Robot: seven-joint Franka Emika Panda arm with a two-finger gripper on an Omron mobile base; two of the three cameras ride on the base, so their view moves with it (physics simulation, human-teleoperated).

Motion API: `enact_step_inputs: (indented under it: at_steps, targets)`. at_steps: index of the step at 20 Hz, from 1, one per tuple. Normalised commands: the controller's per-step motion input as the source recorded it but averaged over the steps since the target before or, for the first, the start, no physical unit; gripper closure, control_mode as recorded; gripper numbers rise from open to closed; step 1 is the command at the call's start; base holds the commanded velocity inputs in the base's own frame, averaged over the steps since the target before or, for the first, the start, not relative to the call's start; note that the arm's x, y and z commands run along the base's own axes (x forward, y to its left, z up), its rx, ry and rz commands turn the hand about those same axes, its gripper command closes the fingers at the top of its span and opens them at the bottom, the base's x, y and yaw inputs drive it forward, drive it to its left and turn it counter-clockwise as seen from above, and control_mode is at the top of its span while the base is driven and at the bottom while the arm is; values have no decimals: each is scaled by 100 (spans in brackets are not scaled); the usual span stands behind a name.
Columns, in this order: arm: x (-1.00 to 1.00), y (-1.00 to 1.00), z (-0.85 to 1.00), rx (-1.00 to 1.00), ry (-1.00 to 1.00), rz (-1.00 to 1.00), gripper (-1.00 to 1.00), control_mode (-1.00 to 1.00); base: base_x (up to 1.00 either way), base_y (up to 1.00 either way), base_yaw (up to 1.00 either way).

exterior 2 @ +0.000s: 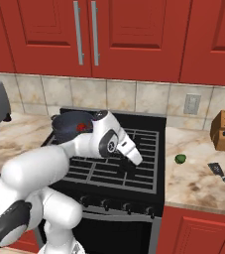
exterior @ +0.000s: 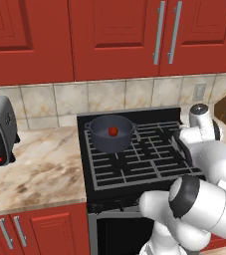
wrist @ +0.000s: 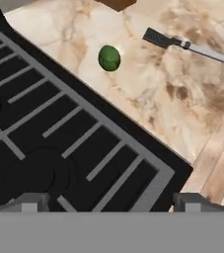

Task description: Put the bell pepper and avocado in the pot. Retrieve the spatula and lightly stir the vegetables in the pot.

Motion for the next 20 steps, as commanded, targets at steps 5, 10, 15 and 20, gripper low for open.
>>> enact_step_inputs:
  at_steps: [5, 10, 15, 20]
  targets:
    - [-4, -100, 2, 12, 20, -26, -100, -100, 0, 0, 0]
    - [-9, -100, 0, 22, 12, 14, -100, -100, 0, 0, 0]
    - [-28, -69, 23, 9, 1, 46, -100, -100, 0, 0, 0]
    - [-3, -35, 7, 5, -6, 49, -100, -100, 0, 0, 0]
